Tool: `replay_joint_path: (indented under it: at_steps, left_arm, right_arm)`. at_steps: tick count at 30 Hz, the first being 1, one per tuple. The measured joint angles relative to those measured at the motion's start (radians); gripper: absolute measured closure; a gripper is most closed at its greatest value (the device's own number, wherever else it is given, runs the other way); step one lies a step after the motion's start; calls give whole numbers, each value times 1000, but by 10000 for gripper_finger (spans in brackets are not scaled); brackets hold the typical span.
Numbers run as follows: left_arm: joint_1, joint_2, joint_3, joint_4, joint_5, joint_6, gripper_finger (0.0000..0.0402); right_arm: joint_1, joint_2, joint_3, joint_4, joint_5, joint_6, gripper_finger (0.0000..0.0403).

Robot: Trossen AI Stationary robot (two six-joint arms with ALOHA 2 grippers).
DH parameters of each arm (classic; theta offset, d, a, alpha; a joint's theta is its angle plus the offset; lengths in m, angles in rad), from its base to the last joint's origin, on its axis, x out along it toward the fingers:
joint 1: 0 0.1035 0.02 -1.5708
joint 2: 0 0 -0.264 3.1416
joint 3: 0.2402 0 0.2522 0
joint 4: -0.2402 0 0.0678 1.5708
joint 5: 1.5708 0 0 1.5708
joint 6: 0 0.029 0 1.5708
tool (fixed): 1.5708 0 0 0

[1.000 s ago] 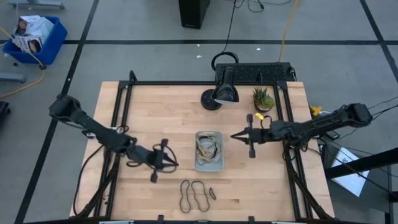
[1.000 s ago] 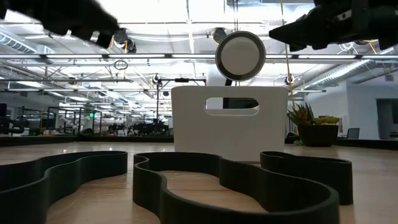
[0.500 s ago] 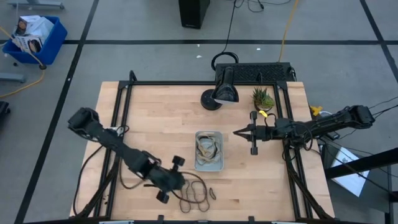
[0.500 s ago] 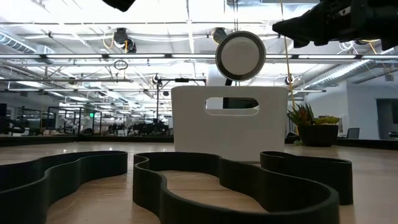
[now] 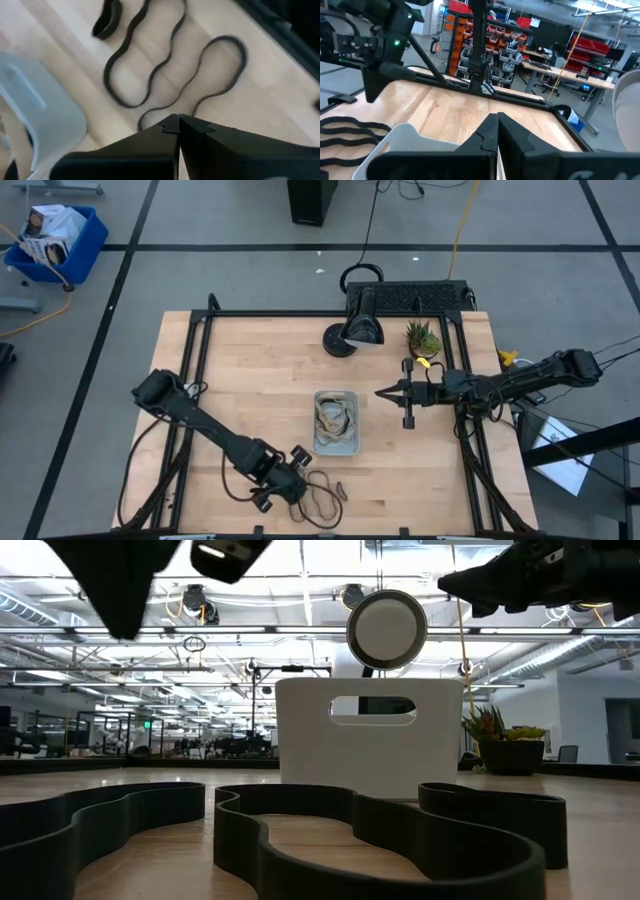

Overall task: Pick and place rubber bands into bin
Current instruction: Put the black rubber band into the gray container

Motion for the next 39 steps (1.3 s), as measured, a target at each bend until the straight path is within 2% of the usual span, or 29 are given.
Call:
replay_joint_path:
  at_steps: [8, 19, 23, 28, 39]
  left_arm:
    - [17, -1, 0, 0, -87, 36, 354]
    - [26, -1, 0, 2, -83, -3, 203]
    - [24, -1, 0, 4, -83, -4, 166]
    - [32, 21, -14, 73, -82, -2, 156]
    - [44, 154, -28, 43, -61, 5, 156]
  right_arm:
    - [0, 0, 0, -15, 0, 3, 402]
    - [0, 0, 0, -14, 0, 37, 402]
    - [0, 0, 0, -13, 0, 40, 402]
    - [0, 1, 1, -13, 0, 40, 402]
    - [0, 1, 1, -13, 0, 39, 402]
